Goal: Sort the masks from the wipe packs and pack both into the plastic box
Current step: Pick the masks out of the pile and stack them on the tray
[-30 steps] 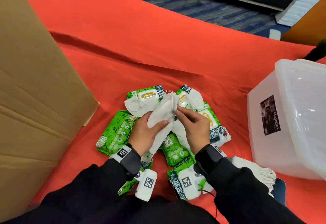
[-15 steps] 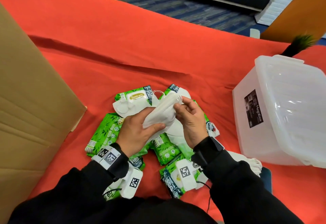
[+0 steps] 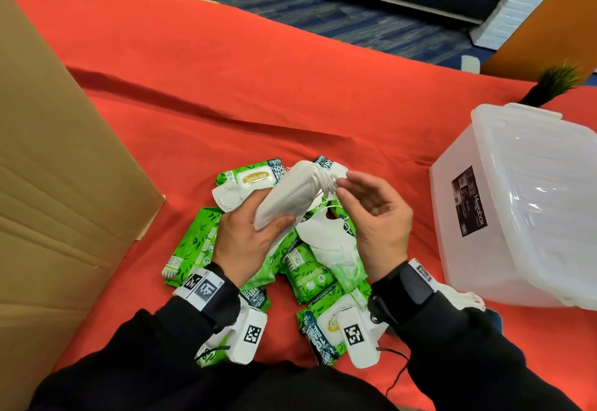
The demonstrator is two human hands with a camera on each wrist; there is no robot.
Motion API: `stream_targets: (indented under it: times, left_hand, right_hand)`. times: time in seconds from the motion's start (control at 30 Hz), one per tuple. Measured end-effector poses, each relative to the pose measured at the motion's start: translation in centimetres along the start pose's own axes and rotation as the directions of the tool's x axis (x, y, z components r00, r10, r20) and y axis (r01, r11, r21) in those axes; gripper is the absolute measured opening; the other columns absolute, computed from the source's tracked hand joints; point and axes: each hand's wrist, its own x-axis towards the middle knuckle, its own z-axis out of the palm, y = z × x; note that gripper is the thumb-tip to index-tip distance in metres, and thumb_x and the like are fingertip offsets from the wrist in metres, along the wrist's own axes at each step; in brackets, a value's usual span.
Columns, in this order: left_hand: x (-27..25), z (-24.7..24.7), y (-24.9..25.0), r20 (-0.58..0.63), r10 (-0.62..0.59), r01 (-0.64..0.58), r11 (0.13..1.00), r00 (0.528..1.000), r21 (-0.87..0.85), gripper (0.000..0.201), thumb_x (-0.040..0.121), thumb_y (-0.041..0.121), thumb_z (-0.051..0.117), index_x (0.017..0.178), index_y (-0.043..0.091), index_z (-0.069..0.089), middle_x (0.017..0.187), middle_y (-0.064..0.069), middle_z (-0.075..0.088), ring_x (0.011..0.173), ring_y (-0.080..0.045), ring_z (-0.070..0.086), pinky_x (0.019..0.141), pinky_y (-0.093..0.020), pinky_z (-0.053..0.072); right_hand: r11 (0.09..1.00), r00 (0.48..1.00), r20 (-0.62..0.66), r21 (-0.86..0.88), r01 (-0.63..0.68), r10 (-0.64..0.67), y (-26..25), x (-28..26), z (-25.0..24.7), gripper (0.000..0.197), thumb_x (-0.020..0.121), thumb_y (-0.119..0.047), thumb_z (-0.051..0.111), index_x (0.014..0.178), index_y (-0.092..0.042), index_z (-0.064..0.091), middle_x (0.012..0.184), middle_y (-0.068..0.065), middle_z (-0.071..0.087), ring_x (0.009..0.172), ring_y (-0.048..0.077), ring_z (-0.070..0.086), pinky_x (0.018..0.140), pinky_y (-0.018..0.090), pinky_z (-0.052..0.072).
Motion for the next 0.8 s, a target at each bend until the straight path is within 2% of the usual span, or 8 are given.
stream_targets:
  times: [0.07, 0.17, 0.3, 0.4, 0.5, 0.6, 0.7, 0.8]
  left_hand:
    - [0.0, -0.1, 0.0, -0.018, -0.001, 0.001, 1.000, 1.000, 0.014, 0.046, 0.082, 0.056, 0.074, 0.119, 0.030, 0.067, 0.094, 0.010, 0.075, 0.085, -0.011, 0.071, 0.073, -0.034, 0.056]
    - [-0.1, 0.0, 0.0, -0.015, 0.010, -0.010, 1.000, 1.000, 0.027, 0.045, 0.082, 0.056, 0.075, 0.119, 0.031, 0.066, 0.095, 0.010, 0.075, 0.084, -0.011, 0.071, 0.071, -0.034, 0.056]
    - [-0.2, 0.6, 0.3, -0.034, -0.004, 0.005, 1.000, 0.999, 0.020, 0.044, 0.082, 0.052, 0.076, 0.117, 0.028, 0.067, 0.094, 0.010, 0.074, 0.083, -0.010, 0.070, 0.070, -0.029, 0.054]
    - [-0.3, 0.3, -0.1, -0.043, -0.073, 0.072, 0.997, 0.996, -0.040, 0.036, 0.083, 0.046, 0.080, 0.112, 0.028, 0.068, 0.090, 0.011, 0.074, 0.080, -0.007, 0.069, 0.069, -0.027, 0.052]
    - [-0.3, -0.2, -0.3, 0.015, -0.150, 0.151, 0.980, 0.989, -0.126, 0.031, 0.083, 0.038, 0.082, 0.109, 0.027, 0.071, 0.092, 0.012, 0.076, 0.081, -0.006, 0.071, 0.072, -0.027, 0.055]
    - [-0.3, -0.8, -0.8, 0.090, -0.193, 0.203, 0.971, 0.977, -0.127, 0.028, 0.084, 0.036, 0.081, 0.109, 0.029, 0.072, 0.095, 0.013, 0.077, 0.085, -0.006, 0.072, 0.073, -0.030, 0.055]
    - [-0.3, -1.2, -1.7, 0.226, -0.230, 0.261, 0.958, 0.946, -0.118, 0.028, 0.084, 0.036, 0.081, 0.109, 0.026, 0.072, 0.101, 0.010, 0.077, 0.093, -0.011, 0.073, 0.083, -0.039, 0.058]
    - [-0.5, -1.5, -2.4, 0.378, -0.268, 0.333, 0.936, 0.886, -0.117, 0.031, 0.083, 0.030, 0.083, 0.112, 0.023, 0.072, 0.105, 0.006, 0.077, 0.098, -0.015, 0.073, 0.092, -0.046, 0.056]
  right_hand:
    - [0.987, 0.995, 0.035, -0.127, 0.101, -0.098, -1.1, 0.5, -0.3, 0.037, 0.080, -0.010, 0.086, 0.112, -0.005, 0.069, 0.103, 0.013, 0.073, 0.100, 0.027, 0.070, 0.094, 0.048, 0.056]
    - [0.874, 0.954, 0.220, -0.399, 0.277, -0.202, -1.6, 1.3, 0.2, 0.060, 0.070, -0.037, 0.092, 0.120, -0.021, 0.064, 0.110, -0.003, 0.065, 0.103, 0.017, 0.064, 0.089, 0.028, 0.050]
    - [0.798, 0.931, 0.217, -0.480, 0.365, -0.295, -0.5, 1.7, 1.8, 0.037, 0.076, -0.027, 0.088, 0.109, -0.020, 0.073, 0.099, -0.008, 0.071, 0.088, 0.014, 0.067, 0.078, 0.032, 0.055]
    - [0.910, 0.982, 0.101, -0.370, 0.187, -0.160, -0.2, 2.5, 1.8, 0.018, 0.083, -0.010, 0.078, 0.098, -0.020, 0.080, 0.087, -0.009, 0.077, 0.077, 0.013, 0.072, 0.071, 0.041, 0.060]
    - [0.878, 0.977, 0.145, -0.432, 0.206, -0.158, -0.5, 3.3, 0.9, 0.018, 0.082, -0.005, 0.078, 0.088, -0.022, 0.082, 0.081, -0.013, 0.077, 0.074, 0.004, 0.071, 0.074, 0.026, 0.057]
    - [0.842, 0.962, 0.271, -0.513, 0.166, -0.024, -1.0, 4.8, -0.1, 0.025, 0.079, -0.003, 0.076, 0.081, -0.028, 0.078, 0.077, -0.008, 0.076, 0.066, 0.005, 0.068, 0.061, 0.013, 0.050]
    - [0.840, 0.942, 0.312, -0.539, 0.070, 0.122, -0.9, 7.1, -1.7, 0.020, 0.081, -0.007, 0.076, 0.081, -0.027, 0.080, 0.076, -0.005, 0.078, 0.072, 0.010, 0.074, 0.066, 0.026, 0.057]
    - [0.877, 0.896, 0.358, -0.475, -0.066, 0.261, -1.3, 8.2, -1.9, 0.012, 0.084, -0.002, 0.070, 0.085, -0.011, 0.078, 0.082, 0.007, 0.078, 0.077, 0.019, 0.075, 0.073, 0.037, 0.058]
